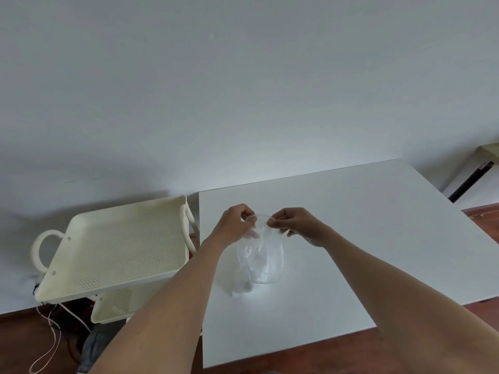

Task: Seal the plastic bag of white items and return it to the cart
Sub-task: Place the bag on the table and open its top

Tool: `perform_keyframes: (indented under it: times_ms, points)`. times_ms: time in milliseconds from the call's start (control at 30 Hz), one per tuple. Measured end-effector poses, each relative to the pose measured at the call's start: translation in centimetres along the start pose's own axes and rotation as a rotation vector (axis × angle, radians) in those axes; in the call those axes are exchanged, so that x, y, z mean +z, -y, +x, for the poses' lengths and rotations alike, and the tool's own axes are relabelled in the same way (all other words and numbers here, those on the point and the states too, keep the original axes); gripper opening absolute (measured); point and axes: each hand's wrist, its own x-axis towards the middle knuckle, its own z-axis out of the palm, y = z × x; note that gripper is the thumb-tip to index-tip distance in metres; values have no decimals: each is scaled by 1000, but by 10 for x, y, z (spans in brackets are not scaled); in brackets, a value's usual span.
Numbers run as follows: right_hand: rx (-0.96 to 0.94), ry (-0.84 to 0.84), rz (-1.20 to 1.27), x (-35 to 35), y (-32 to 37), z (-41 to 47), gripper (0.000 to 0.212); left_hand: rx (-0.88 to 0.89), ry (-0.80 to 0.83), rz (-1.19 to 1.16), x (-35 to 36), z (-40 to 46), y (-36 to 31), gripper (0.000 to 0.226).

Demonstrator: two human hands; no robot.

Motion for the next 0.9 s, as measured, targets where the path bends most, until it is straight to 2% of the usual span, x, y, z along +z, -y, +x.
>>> perform_keyframes:
  times_ms: [67,200,333,433,667,800,900]
  points:
    - [19,45,52,1,0,0,33,12,-11,78,-1,1,2,4]
    - [-32,19,21,1,10,1,32,89,24,207,-2,3,-4,22]
    - [-116,-64,-91,-2,21,4,18,100,70,214,0,4,-12,11]
    - [-165,-92,-132,-1,24,5,17,99,30,237,1,6,-12,14]
    - [-22,-20,-257,0,18,1,23,106,-46,307,0,8,-6,25]
    - [-92,-99,-309,0,27,3,17,170,-27,280,3,7,-8,18]
    - [-191,-188,-404,3,34,7,13,149,-39,260,4,7,-12,16]
